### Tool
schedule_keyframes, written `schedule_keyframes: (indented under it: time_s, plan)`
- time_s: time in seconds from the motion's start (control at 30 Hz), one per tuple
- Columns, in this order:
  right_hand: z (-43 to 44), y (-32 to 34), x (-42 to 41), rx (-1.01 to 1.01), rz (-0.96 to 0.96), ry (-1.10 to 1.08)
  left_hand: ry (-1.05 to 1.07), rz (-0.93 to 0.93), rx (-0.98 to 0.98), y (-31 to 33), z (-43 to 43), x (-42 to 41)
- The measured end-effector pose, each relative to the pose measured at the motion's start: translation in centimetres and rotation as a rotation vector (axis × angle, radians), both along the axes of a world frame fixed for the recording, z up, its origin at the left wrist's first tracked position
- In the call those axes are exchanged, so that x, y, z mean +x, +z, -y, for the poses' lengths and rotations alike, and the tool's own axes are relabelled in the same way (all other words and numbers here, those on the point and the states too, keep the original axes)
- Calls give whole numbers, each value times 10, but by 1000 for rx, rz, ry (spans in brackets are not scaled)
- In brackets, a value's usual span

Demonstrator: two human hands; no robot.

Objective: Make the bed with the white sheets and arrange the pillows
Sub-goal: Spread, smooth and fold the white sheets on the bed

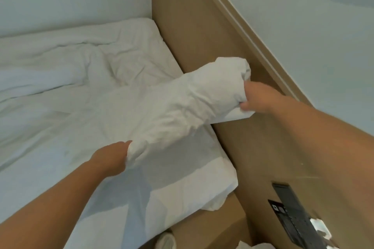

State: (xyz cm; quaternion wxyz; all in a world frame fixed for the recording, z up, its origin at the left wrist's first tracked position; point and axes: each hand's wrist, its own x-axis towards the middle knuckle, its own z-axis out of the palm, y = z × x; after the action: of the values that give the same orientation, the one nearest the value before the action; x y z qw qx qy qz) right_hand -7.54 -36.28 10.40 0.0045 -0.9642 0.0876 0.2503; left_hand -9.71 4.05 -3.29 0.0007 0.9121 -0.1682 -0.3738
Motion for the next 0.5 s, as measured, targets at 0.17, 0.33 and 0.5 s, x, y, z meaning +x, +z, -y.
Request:
schedule_keyframes:
  time_s: [0.17,0.33,0.5]
  plan:
    - [2,-98,-42,-126,-388,-288,-133,-316,43,-50,11,-41]
    - [-40,-146,-59,-132,-282,-160,-45,-175,31,-73,-7,-47]
    - [-112,-187,-46,24,-262,-14,11,-38,15,-88,-33,-27]
